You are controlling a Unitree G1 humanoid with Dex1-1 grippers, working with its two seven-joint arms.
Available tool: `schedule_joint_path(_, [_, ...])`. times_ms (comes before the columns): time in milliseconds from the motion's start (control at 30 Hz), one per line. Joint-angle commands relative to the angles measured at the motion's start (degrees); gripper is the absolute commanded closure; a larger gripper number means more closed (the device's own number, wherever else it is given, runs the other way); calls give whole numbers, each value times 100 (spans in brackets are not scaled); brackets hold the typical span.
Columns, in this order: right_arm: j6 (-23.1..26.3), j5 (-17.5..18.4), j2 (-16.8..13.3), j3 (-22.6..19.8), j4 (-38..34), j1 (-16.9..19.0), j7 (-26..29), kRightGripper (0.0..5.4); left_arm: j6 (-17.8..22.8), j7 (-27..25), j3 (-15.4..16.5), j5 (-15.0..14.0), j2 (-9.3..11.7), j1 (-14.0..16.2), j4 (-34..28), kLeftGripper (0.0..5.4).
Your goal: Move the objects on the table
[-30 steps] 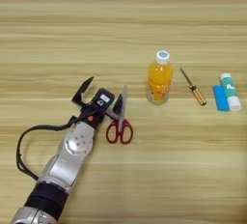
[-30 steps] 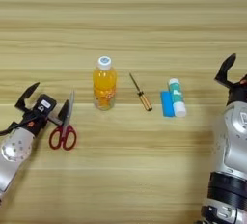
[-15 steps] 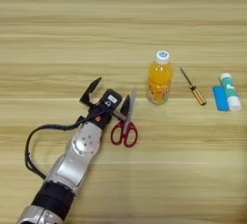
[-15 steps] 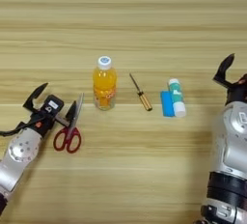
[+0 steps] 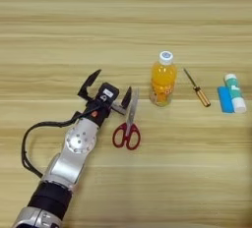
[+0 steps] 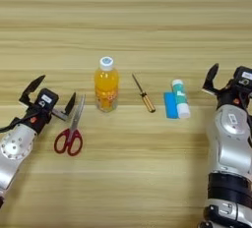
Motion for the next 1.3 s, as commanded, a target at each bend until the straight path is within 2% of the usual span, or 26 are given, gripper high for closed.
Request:
schedule_joint_path(33, [-49, -47, -17, 30, 92, -117, -22, 1, 69, -723, -197, -467, -132, -221, -523, 0])
schedule_joint_path(133, [-53, -59, 3, 50, 78, -122, -51, 1, 356, -1300, -348, -788, -94, -124, -1034, 0])
schedule_joint_path(267, [-53, -72, 24, 81, 67, -131, -92, 1, 827, -2096, -472, -1130, 237, 144, -1682, 0])
schedule_joint_path(367, [-51, -74, 27, 105, 74, -139, -113, 1, 1091, -2455, -467, -1238, 486, 240, -1932, 0])
schedule_joint_path(467, [-50, -77, 33, 113, 67, -138, -123, 1, 1190, -2545, -452, -1253, 558, 275, -1997, 0])
schedule_joint_path(633, [-52, -76, 42, 116, 60, -139, -130, 1, 1268, -2583, -408, -1317, 532, 277, -2001, 0])
schedule_joint_path(733, [-49, -76, 43, 120, 64, -144, -132, 1, 1242, -2573, -403, -1346, 431, 162, -1756, 0])
schedule_joint_path(933, [-38, -81, 61, 140, 40, -142, -142, 1, 1106, -2463, -484, -1203, 233, -135, -1065, 0])
schedule_joint_path(1300, [-34, -85, 101, 166, 13, -148, -167, 1, 1000, -2419, -556, -1051, -10, -476, -530, 0])
